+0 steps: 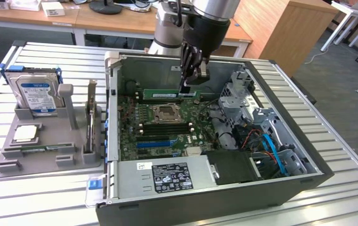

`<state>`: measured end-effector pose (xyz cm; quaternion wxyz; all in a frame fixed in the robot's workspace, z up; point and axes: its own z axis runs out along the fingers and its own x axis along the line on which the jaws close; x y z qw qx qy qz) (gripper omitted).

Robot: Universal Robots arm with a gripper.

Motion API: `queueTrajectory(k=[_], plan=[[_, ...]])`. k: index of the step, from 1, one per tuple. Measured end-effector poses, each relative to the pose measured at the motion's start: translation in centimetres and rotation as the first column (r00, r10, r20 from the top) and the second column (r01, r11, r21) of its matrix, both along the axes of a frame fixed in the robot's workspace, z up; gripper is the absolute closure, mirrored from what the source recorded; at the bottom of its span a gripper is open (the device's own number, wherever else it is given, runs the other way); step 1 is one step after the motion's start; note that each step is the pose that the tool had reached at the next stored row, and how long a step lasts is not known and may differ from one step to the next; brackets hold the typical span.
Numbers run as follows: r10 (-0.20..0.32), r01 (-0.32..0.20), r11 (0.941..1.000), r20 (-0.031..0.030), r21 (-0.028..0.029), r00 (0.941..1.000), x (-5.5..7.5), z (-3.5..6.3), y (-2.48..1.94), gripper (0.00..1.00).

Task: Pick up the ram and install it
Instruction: 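Insert the ram into the slot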

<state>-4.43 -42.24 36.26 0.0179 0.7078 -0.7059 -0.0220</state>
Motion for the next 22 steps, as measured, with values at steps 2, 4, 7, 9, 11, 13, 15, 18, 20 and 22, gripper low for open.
queueTrajectory(k=[2,4,7,9,11,13,15,18,20,22], plan=[[0.000,0.000,1.0000,0.0005,0.0002,1.0000,0.00,-0.38,0.00,0.88],[0.000,0.000,1.0000,0.0012,0.0002,1.0000,0.00,-0.74,0.00,0.88],[0.000,0.000,1.0000,0.0015,-0.0001,1.0000,0.00,-1.02,0.00,0.88],[0.000,0.000,1.0000,0.0015,0.0000,1.0000,0.00,-1.02,0.00,0.88],[0.000,0.000,1.0000,0.0015,0.0000,1.0000,0.05,-1.02,0.00,0.88],[0.000,0.000,1.0000,0.0016,0.0001,1.0000,0.35,-1.03,0.00,0.88],[0.000,0.000,1.0000,0.0016,0.0000,1.0000,0.66,-1.03,0.00,0.88],[0.000,0.000,1.0000,0.0016,0.0001,1.0000,0.96,-1.04,0.00,0.88],[0.000,0.000,1.0000,0.0016,0.0001,1.0000,0.97,-1.03,0.00,0.88],[0.000,0.000,1.0000,0.0016,0.0001,1.0000,0.98,-1.03,0.00,0.88]])
